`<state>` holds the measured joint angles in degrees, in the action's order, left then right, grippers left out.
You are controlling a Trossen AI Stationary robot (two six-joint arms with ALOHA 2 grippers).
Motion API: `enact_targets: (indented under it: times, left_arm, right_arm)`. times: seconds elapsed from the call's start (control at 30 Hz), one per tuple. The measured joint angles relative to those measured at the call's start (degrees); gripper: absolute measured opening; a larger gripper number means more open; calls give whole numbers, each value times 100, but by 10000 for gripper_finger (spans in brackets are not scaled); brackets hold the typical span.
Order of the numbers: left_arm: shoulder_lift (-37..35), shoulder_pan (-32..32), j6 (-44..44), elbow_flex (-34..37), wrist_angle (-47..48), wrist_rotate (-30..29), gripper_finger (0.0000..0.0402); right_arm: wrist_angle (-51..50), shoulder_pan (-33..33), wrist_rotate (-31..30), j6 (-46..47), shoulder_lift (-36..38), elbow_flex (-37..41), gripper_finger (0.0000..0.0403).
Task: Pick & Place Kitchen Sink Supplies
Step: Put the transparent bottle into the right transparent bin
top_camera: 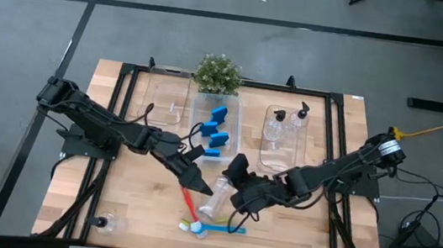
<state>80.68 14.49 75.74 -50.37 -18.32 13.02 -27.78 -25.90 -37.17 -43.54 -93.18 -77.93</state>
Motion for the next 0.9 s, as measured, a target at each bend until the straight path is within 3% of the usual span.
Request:
enact_targets:
  times: [0.3,0.57,0.9]
  left_arm:
    - [-7,-3,161,-6,261,-20,375]
    - [-17,-1,320,-19,414,-97,375]
    - [-24,-5,342,-26,446,-71,375]
  right_arm:
    - [46,51,-107,-19,-27,4,138]
    - [-48,51,-989,-272,-26,-54,139]
    - [167,51,-1356,-867,-27,-177,138]
